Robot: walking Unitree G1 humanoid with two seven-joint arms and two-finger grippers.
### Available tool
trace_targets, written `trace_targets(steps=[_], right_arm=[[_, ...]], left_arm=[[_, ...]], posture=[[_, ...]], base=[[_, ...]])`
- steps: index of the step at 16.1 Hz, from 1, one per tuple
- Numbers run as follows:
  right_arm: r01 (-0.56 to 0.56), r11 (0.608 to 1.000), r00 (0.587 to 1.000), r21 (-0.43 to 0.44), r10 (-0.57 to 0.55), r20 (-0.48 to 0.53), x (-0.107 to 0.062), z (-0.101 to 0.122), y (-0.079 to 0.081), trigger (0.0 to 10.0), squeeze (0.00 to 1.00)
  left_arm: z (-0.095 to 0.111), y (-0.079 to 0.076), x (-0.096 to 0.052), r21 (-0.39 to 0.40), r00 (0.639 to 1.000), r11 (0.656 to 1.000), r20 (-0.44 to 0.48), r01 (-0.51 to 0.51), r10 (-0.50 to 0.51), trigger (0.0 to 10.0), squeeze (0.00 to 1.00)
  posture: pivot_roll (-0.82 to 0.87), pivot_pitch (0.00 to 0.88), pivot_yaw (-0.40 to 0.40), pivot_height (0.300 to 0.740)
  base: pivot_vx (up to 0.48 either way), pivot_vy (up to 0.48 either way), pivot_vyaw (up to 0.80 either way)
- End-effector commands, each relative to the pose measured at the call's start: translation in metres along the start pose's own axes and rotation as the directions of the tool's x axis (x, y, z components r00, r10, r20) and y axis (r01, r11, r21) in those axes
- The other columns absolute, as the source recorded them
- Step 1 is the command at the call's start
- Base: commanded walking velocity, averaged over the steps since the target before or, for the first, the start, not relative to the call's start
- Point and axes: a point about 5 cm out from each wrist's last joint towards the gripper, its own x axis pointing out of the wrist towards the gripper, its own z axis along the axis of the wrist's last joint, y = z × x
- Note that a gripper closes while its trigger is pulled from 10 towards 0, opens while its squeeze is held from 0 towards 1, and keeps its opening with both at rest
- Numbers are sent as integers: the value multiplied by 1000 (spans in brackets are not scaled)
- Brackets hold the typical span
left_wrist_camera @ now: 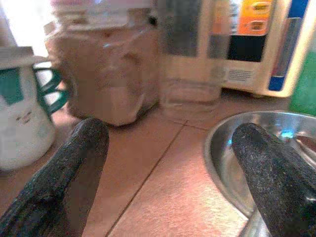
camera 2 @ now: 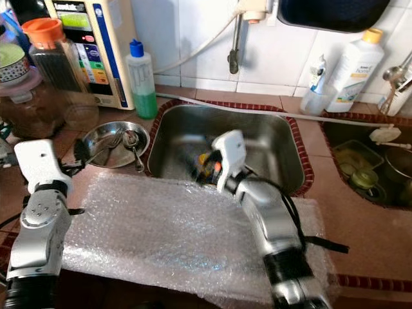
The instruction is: Kitchen organization
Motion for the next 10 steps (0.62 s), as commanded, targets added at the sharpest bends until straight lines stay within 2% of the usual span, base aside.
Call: trace_targets(steps=[1, 2, 4, 6, 7, 9, 10], right_arm=[[-73, 997, 997, -9, 73, -1, -1, 6, 10, 10000, 0], [-72, 997, 997, -21, 71, -17, -4, 5, 12, 10000, 0], [-73, 997, 997, -21, 72, -32, -7, 5, 13, 10000, 0], [-80, 997, 996, -21, 79, -47, -10, 7, 16, 10000, 0], [-81, 996, 996, -26, 80, -50, -9, 7, 16, 10000, 0], [-81, 996, 995, -41, 79, -63, -9, 6, 15, 10000, 0], [-81, 996, 995, -36, 78, -68, -9, 6, 16, 10000, 0]], left_arm=[[-4, -1, -1, -35, 999, 999, -39, -21, 20, 10000, 0], [-7, -1, -1, -77, 997, 997, -69, -32, 27, 10000, 0], [-7, -4, 0, -106, 997, 994, -78, -24, 16, 10000, 0], [-6, -15, 0, -210, 994, 977, -93, 30, -51, 10000, 0], [-7, -18, 0, -228, 993, 973, -100, 38, -62, 10000, 0], [-10, -23, 0, -319, 987, 947, -135, 37, -84, 10000, 0], [-13, -25, -1, -377, 982, 926, -166, 26, -95, 9294, 0]], posture=[[84, 37, -2, 740], [84, 37, -2, 740], [82, 36, -2, 740], [82, 33, -3, 740], [82, 29, -3, 740], [81, 29, -4, 740], [81, 29, -4, 740]], base=[[0, 0, 0], [0, 0, 0], [0, 0, 0], [0, 0, 0], [0, 0, 0], [0, 0, 0], [0, 0, 0]])
